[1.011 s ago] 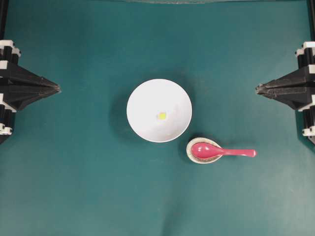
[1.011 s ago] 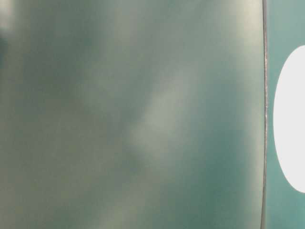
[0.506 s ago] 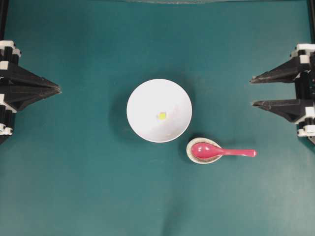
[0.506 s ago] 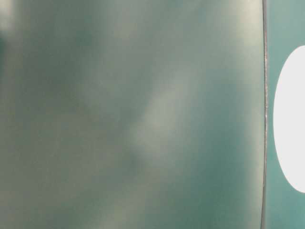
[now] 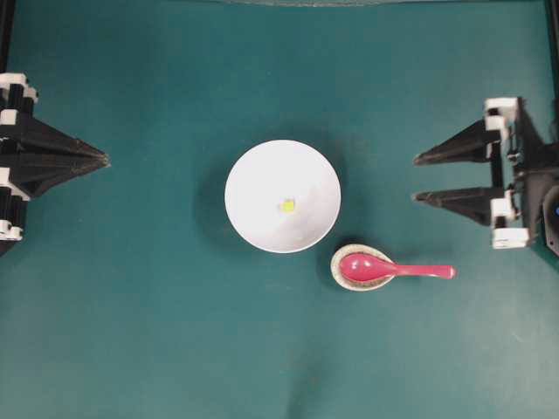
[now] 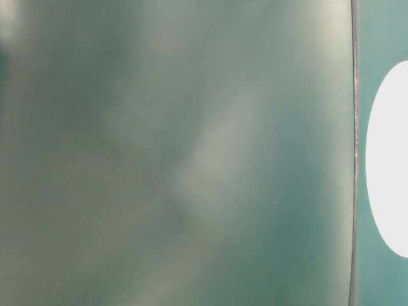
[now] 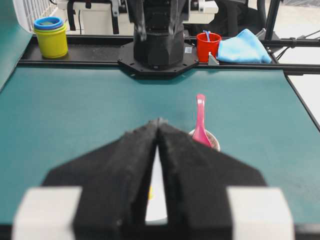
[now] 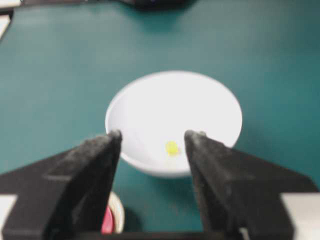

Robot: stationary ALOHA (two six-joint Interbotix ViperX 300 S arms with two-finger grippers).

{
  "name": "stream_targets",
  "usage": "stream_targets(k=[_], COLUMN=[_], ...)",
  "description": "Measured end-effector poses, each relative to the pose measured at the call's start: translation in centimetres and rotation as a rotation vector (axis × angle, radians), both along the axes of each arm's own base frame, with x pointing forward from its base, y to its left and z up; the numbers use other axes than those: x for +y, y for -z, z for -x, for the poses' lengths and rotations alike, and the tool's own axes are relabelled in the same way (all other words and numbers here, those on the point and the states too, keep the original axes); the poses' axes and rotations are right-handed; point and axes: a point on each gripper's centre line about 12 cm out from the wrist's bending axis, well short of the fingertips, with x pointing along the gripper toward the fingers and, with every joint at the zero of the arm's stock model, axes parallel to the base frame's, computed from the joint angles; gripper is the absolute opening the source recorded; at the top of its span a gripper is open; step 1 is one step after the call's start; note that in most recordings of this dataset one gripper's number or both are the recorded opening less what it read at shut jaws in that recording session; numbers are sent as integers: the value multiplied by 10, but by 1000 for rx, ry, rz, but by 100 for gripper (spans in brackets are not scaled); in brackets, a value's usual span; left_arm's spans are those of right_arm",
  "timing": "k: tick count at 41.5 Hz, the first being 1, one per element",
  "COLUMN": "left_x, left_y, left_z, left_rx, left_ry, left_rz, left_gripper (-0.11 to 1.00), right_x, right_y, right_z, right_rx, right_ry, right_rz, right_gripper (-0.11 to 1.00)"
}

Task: Scoop the yellow hexagonal prism block from the bowl with a spoon using the right arm.
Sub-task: 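Move the right gripper toward the pink spoon handle, then lower the right gripper onto the pink spoon handle and close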

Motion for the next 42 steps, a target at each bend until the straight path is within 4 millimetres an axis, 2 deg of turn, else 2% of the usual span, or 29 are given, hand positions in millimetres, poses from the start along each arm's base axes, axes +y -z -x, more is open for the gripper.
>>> stream_targets(k=[15,24,31,42], left_x=[0,0,0,0], left_y=[2,3,3,4], left_z=[0,0,0,0], left_rx=[14,23,26,34], left_ry=[0,0,0,0], left_rz=[2,8,17,17], left_gripper=[8,8,8,8], right_x=[1,19,31,37], right_y=[41,48,58,73], right_z=[-15,-17,-7,16], right_rx=[167,151,118,21], right_ry=[17,-43,-82,-72], right_rz=[-66,-71,-79,-124], right_gripper=[58,58,58,58])
